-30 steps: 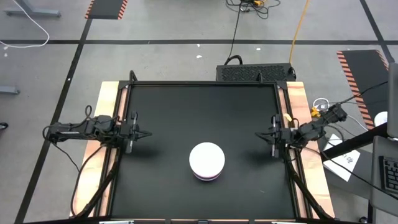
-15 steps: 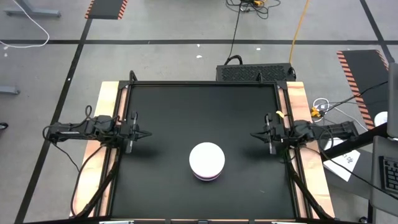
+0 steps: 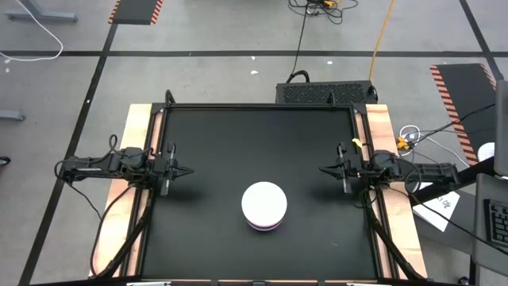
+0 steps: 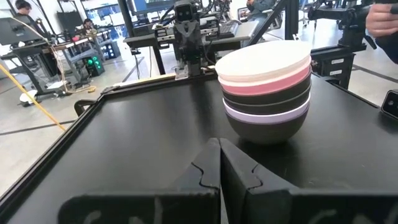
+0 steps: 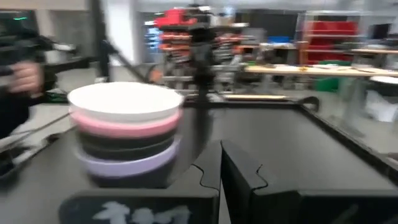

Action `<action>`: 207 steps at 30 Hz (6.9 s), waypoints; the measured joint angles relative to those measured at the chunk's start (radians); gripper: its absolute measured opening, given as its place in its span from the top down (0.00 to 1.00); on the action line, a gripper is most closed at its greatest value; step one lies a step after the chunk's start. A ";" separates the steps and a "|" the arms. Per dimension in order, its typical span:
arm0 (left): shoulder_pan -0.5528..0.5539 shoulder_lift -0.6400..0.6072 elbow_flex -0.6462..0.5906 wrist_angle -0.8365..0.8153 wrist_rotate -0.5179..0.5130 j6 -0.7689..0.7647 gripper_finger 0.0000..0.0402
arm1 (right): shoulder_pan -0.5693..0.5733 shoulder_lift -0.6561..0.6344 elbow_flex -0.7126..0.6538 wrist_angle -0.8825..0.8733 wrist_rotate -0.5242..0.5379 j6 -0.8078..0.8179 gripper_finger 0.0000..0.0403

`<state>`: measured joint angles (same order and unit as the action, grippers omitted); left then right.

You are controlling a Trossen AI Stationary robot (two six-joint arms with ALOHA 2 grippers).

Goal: Nest bowls inside each other
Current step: Return to Home Position

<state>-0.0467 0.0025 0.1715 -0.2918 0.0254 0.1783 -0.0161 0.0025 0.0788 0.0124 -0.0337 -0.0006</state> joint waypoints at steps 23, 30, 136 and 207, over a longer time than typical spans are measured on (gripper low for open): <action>0.000 0.003 0.000 -0.010 0.012 0.000 1.00 | -0.218 0.001 -0.022 0.110 -0.321 0.150 1.00; 0.000 0.004 -0.017 -0.013 -0.008 -0.016 1.00 | -0.218 0.000 -0.049 0.136 -0.298 0.148 1.00; 0.002 0.026 -0.076 0.034 -0.027 -0.026 0.91 | -0.211 0.065 -0.065 0.088 -0.282 0.117 1.00; 0.002 0.026 -0.075 0.035 -0.027 -0.026 0.91 | -0.211 0.065 -0.065 0.088 -0.282 0.117 1.00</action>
<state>-0.0444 0.0288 0.0967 -0.2572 -0.0021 0.1526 -0.2274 0.0673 0.0141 0.1007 -0.3161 0.1162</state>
